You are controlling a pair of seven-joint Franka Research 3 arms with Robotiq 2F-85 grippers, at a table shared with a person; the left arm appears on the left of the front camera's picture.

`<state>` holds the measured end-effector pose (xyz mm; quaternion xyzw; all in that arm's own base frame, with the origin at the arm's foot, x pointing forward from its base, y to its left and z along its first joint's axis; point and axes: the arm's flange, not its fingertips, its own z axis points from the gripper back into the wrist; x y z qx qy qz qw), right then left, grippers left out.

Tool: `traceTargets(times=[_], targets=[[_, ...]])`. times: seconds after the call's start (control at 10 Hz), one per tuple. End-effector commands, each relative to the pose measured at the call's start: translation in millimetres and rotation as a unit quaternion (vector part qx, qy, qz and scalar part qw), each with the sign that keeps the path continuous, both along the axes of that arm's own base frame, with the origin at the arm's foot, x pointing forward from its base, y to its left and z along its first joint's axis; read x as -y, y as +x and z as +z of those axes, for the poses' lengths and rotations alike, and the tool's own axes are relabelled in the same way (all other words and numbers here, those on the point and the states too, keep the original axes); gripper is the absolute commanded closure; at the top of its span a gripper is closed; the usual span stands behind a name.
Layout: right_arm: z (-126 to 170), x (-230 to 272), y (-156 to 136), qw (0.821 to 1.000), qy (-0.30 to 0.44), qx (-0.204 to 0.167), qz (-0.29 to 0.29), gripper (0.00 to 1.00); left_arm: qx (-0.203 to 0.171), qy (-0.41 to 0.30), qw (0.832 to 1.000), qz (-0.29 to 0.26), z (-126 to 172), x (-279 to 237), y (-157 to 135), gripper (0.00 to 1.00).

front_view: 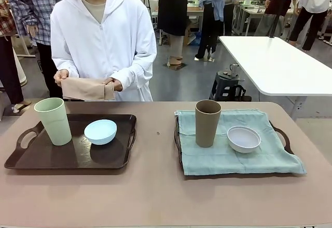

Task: Set up a tray with a mat and arrange the tableware.
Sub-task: Pick up the Picnic Bowl and Reusable plastic cup from the Handle tray in front of the human's position and hold them in the air.

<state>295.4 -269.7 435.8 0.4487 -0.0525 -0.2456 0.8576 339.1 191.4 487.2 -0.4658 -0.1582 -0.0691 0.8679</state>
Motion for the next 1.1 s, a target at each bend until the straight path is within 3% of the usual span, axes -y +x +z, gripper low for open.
traceTargets(times=[0.0, 1.0], targets=[[-0.3, 0.2, -0.3, 1.0, 0.001, 0.001, 0.001, 0.08, 0.005, -0.007, 1.0, -0.002, 0.5, -1.4, -0.8, 0.0], [-0.3, 0.2, -0.3, 1.0, 0.001, 0.001, 0.001, 0.08, 0.005, -0.007, 1.0, -0.002, 0.5, -1.4, -0.8, 0.0]])
